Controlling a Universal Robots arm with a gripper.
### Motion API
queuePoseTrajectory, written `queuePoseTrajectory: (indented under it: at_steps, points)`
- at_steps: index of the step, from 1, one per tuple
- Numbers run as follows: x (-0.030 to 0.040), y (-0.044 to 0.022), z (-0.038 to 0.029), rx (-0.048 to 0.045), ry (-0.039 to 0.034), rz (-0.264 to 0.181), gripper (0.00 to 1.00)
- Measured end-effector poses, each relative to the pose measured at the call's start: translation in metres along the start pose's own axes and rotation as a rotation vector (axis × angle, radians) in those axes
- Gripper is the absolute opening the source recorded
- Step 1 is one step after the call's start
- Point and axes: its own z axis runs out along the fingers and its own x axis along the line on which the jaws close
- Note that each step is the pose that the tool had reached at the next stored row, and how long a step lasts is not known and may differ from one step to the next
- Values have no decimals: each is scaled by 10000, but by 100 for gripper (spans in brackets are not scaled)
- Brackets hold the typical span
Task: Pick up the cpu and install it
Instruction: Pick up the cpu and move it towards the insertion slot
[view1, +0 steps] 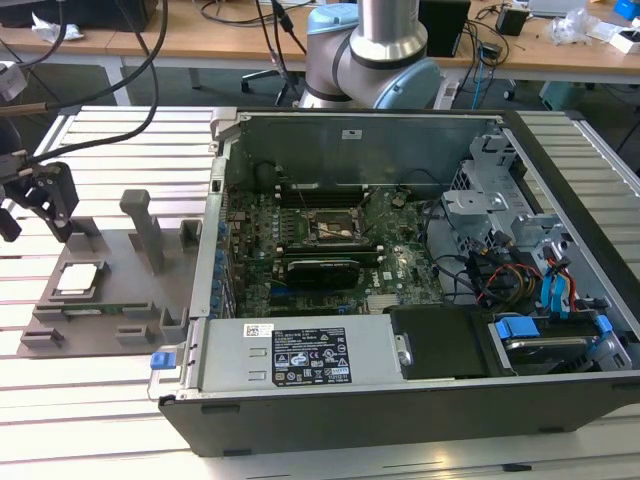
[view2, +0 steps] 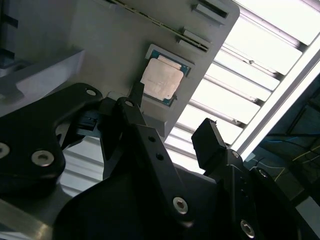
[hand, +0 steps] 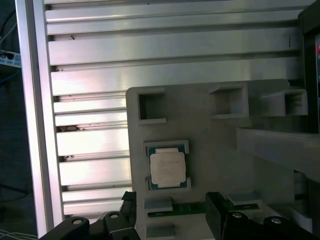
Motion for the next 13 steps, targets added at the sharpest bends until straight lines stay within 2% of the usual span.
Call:
queuePoseTrajectory:
  at_steps: [13]
  points:
    - [0,4,92,7,1,-1,66]
